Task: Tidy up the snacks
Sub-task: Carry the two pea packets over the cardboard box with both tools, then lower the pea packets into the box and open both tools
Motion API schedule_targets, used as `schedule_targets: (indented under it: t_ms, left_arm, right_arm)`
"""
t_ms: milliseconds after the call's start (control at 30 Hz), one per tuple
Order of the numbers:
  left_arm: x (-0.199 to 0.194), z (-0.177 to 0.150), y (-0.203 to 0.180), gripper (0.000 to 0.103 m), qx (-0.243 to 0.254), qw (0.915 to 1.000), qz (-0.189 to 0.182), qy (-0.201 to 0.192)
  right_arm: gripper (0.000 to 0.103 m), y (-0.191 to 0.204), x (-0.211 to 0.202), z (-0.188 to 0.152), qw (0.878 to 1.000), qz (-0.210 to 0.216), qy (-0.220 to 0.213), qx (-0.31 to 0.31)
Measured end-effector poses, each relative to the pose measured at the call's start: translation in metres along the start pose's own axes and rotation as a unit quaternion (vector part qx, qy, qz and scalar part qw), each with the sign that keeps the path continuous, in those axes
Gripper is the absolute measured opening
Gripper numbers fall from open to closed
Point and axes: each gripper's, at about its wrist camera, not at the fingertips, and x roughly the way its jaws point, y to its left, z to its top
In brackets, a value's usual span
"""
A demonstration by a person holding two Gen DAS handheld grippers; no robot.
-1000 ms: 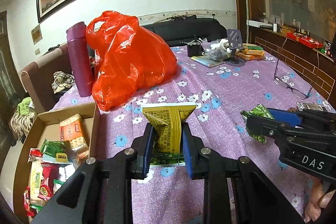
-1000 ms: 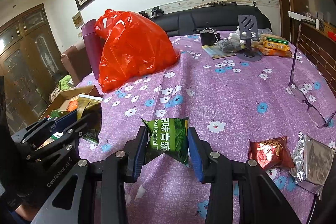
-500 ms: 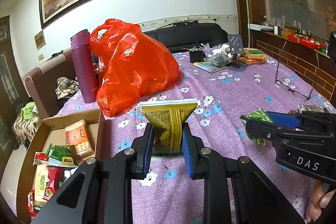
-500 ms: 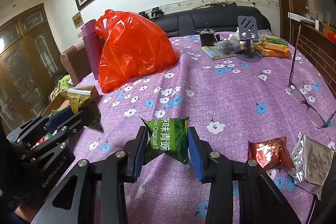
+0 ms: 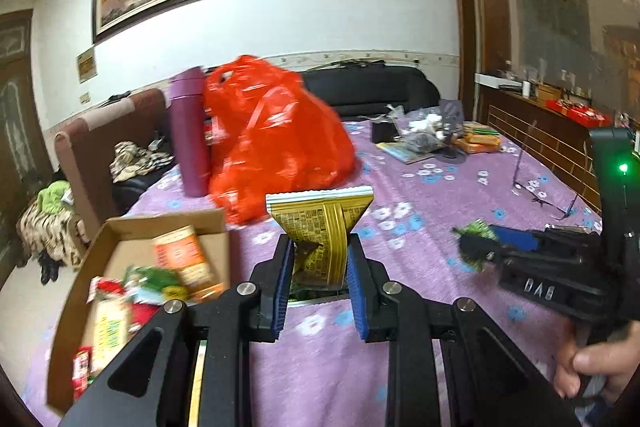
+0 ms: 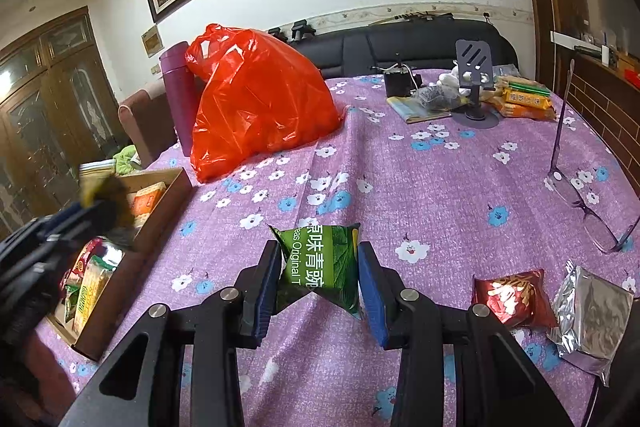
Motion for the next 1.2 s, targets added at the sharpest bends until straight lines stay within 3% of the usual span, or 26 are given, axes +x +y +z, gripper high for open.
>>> schedule_targets:
  t_ms: [233, 400, 533, 600, 800, 1033, 1133, 1200]
  left_arm:
    - [-0.012, -0.024, 0.084, 0.025, -0.064, 0.9964, 0.042, 0.037]
    - [-0.009, -0.052, 0.155, 0.025, -0.132, 0.9855, 0.077, 0.072]
    - [-0.003, -0.063, 0.183, 0.025, -0.160, 0.9796, 0.085, 0.088]
    - [0.002, -0.067, 0.186, 0.025, -0.165, 0.9783, 0.085, 0.092]
    - [0.002, -0.068, 0.186, 0.025, -0.159, 0.9802, 0.084, 0.083]
    - [0.003, -0.064, 0.179, 0.025, -0.142, 0.9829, 0.086, 0.080]
    - [0.002, -0.063, 0.178, 0.025, -0.142, 0.9835, 0.082, 0.075]
    - [0.000, -0.063, 0.180, 0.033, -0.148, 0.9834, 0.080, 0.068]
  right_arm:
    - [0.042, 0.034, -0.008, 0.005, 0.999, 0.047, 0.003, -0.001]
    - [0.042, 0.101, 0.006, 0.005, 0.990, 0.129, 0.045, -0.031]
    - [0.043, 0.153, 0.030, 0.006, 0.979, 0.178, 0.085, -0.048]
    - [0.043, 0.175, 0.044, 0.005, 0.974, 0.192, 0.103, -0.055]
    - [0.043, 0.221, 0.081, 0.001, 0.972, 0.181, 0.124, -0.080]
    - [0.043, 0.228, 0.111, 0.000, 0.972, 0.181, 0.141, -0.049]
    - [0.048, 0.227, 0.113, -0.002, 0.969, 0.195, 0.147, -0.042]
    - [0.049, 0.227, 0.110, -0.001, 0.969, 0.198, 0.145, -0.042]
